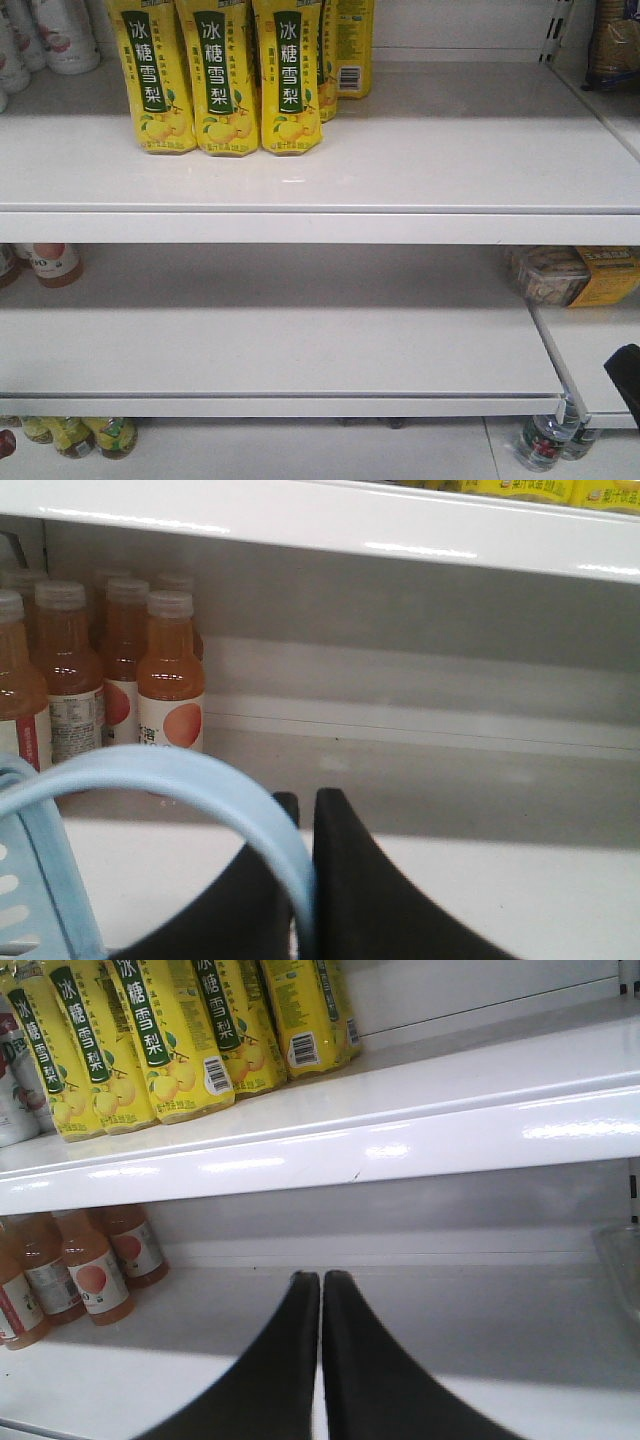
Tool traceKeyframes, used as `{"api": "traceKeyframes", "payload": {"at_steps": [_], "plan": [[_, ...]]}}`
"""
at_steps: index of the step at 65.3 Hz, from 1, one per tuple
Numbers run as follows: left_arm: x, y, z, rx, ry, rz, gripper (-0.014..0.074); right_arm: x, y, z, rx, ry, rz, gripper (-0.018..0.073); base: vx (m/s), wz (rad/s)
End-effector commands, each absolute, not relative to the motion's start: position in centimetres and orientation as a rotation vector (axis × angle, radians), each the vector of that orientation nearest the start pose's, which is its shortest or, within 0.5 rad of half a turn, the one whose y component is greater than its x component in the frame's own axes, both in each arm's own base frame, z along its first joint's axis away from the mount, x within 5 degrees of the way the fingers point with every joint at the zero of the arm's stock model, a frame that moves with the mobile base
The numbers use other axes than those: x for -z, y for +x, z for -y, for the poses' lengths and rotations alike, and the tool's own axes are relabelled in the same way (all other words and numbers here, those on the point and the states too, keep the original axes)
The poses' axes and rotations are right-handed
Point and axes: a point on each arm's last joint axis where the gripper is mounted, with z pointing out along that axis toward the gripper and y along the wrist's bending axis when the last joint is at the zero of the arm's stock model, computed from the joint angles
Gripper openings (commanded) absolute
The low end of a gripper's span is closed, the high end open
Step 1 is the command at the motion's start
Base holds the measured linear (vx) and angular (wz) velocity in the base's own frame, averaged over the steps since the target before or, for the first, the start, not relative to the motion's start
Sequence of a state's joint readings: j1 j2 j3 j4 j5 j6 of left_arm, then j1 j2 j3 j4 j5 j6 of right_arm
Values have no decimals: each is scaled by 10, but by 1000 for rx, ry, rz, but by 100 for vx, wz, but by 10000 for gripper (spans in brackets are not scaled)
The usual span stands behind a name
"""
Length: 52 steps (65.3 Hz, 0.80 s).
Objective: Place coke in basket with both arms
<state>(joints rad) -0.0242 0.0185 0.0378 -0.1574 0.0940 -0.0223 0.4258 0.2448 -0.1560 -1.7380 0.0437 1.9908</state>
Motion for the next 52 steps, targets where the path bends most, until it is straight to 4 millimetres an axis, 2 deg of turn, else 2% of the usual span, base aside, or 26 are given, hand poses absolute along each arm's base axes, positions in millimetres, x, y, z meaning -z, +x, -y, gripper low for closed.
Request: {"api": "traceKeyframes", "payload": {"at_steps": [1, 52], "plan": [[-215, 58, 1, 83, -50, -1445, -6, -261, 73, -26, -444, -117, -1550, -5, 0, 0], [-220, 53, 0, 81, -55, -1376, -6, -260, 73, -26, -444, -118, -1552, -5, 0, 0]]}}
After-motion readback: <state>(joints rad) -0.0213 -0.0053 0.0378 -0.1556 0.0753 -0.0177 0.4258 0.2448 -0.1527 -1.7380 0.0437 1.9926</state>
